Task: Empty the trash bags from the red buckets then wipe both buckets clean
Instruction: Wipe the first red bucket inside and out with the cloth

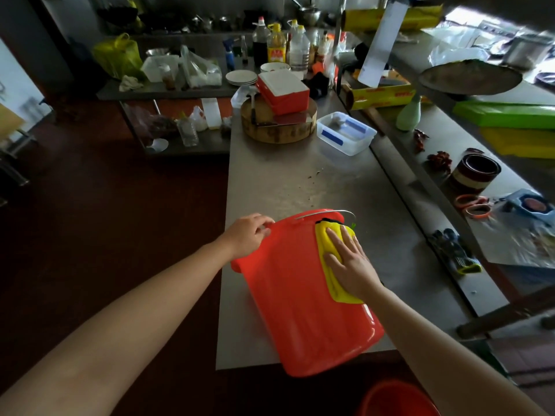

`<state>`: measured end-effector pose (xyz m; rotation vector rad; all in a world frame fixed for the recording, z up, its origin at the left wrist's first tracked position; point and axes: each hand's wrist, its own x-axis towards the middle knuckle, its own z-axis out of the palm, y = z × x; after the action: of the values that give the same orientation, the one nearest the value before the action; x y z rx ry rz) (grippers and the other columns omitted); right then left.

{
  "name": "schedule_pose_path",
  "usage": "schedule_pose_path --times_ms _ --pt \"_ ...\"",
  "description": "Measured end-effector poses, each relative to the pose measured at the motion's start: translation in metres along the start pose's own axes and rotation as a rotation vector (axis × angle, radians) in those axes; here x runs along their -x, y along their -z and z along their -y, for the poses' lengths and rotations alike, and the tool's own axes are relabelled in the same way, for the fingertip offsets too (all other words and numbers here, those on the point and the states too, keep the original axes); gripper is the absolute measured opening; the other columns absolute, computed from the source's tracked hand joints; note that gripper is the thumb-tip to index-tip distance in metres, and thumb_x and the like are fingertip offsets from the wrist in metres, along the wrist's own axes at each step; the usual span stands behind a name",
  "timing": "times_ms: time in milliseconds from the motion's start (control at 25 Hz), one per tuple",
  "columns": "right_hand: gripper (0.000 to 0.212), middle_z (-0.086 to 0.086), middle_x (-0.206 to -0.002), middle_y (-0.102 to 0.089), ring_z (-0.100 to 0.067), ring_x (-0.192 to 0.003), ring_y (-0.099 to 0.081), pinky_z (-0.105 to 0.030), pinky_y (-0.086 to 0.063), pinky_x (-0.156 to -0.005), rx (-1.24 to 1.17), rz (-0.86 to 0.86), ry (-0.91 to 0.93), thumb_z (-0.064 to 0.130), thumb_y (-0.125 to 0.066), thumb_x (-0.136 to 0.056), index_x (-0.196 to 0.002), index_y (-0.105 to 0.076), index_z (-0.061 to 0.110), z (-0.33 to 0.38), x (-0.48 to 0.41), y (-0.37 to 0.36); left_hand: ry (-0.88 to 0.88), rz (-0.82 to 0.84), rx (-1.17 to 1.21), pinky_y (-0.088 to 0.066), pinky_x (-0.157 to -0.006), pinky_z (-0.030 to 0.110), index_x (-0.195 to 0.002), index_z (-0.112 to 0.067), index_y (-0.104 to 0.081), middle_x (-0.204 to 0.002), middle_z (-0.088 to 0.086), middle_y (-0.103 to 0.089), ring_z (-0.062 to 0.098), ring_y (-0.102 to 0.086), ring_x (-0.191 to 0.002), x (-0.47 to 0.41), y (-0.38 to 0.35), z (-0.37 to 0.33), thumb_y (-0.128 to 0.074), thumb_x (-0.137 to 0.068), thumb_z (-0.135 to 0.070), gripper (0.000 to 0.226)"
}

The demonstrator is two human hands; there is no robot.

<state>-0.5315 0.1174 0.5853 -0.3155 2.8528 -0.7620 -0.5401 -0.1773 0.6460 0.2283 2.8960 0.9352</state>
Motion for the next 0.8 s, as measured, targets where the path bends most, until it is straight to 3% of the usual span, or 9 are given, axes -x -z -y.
schedule_pose_path --times_ms 200,320,440,600,800 --pt "0.058 0.017 -0.168 0.004 -0.016 -0.156 0.004 -0.048 -0.014 -0.124 -0.088 0.037 -0.053 0.058 -0.039 -0.100 -0.147 -0.006 0.068 -0.004 -0.003 0.007 -0.164 0.083 -0.132 -0.035 -0.106 0.016 -0.145 -0.021 -0.052 -0.143 0.001 -0.057 0.013 -0.056 -0.127 -0.019 0.006 -0.020 -0.053 -0.102 -0.009 0.045" --pt "0.061 0.014 -0.168 0.008 -0.024 -0.156 0.007 -0.053 -0.013 -0.123 0.005 0.018 -0.077 0.060 -0.035 -0.099 -0.149 0.000 0.065 0.015 0.006 0.000 -0.150 0.176 -0.200 -0.044 -0.107 0.026 -0.147 -0.023 -0.048 -0.141 0.002 -0.058 0.013 -0.061 -0.121 -0.023 0.012 -0.016 -0.049 -0.102 -0.005 0.049" --pt "0.066 0.010 -0.168 0.014 -0.037 -0.153 0.016 -0.062 -0.004 -0.121 0.272 -0.074 0.066 0.066 -0.027 -0.094 -0.151 0.004 0.059 0.050 0.026 -0.024 -0.168 0.176 -0.252 -0.046 -0.105 0.035 -0.146 -0.023 -0.048 -0.140 0.004 -0.059 0.020 -0.058 -0.126 -0.027 0.014 -0.013 -0.050 -0.101 -0.005 0.049" --pt "0.067 0.002 -0.169 0.008 -0.044 -0.149 0.023 -0.074 0.005 -0.113 0.553 -0.094 0.325 0.057 -0.038 -0.096 -0.157 -0.015 0.048 0.091 0.043 -0.065 -0.201 0.181 -0.290 -0.047 -0.103 0.034 -0.147 -0.025 -0.048 -0.142 0.004 -0.056 0.023 -0.056 -0.128 -0.039 0.009 -0.020 -0.048 -0.103 -0.012 0.046" --pt "0.065 0.004 -0.169 0.009 -0.040 -0.150 0.024 -0.072 0.004 -0.115 0.583 -0.097 0.342 0.059 -0.037 -0.097 -0.157 -0.015 0.048 0.084 0.035 -0.061 -0.230 0.211 -0.319 -0.040 -0.107 0.026 -0.150 -0.029 -0.042 -0.147 -0.002 -0.053 0.018 -0.050 -0.134 -0.047 0.009 -0.015 -0.049 -0.104 -0.020 0.047"
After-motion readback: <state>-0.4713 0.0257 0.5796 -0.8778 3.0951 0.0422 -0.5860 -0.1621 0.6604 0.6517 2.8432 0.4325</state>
